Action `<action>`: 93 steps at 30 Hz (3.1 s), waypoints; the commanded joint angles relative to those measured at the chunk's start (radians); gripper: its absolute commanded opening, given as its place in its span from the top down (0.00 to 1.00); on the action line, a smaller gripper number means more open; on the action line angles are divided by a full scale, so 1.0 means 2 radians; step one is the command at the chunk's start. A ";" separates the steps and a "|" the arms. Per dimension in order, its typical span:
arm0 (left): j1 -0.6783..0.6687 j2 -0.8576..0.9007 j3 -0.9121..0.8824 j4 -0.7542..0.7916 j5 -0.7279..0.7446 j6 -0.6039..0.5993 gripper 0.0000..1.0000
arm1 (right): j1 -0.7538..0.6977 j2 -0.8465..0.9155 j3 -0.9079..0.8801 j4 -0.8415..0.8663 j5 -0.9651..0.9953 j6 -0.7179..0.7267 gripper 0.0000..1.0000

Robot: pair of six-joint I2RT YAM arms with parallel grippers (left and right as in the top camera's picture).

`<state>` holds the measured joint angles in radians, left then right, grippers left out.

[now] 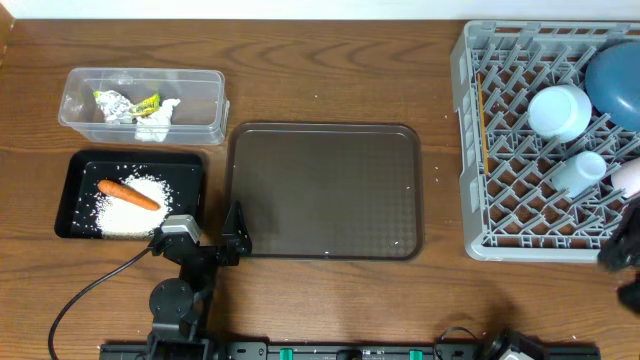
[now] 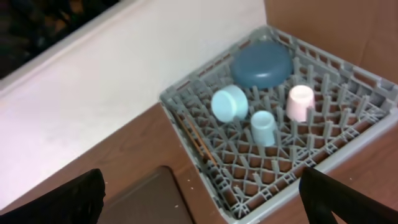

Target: Sort waste into correct bins and load items into the dishwasher rack

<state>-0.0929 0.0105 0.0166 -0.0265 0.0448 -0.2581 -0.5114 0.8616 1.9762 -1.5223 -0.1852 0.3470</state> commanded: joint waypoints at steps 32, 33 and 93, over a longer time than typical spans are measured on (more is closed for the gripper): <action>-0.001 -0.003 -0.006 -0.022 -0.016 0.001 0.02 | 0.187 -0.237 -0.396 0.166 -0.064 -0.008 0.01; -0.001 -0.003 -0.006 -0.022 -0.016 0.001 0.02 | 0.192 -0.252 -0.425 0.190 -0.073 -0.008 0.01; -0.001 -0.003 -0.006 -0.022 -0.016 0.001 0.02 | 0.265 -0.429 -0.986 0.725 0.124 -0.225 0.01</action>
<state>-0.0929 0.0105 0.0216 -0.0341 0.0410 -0.2581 -0.0059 0.0116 0.0067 -0.0666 0.0456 -0.0177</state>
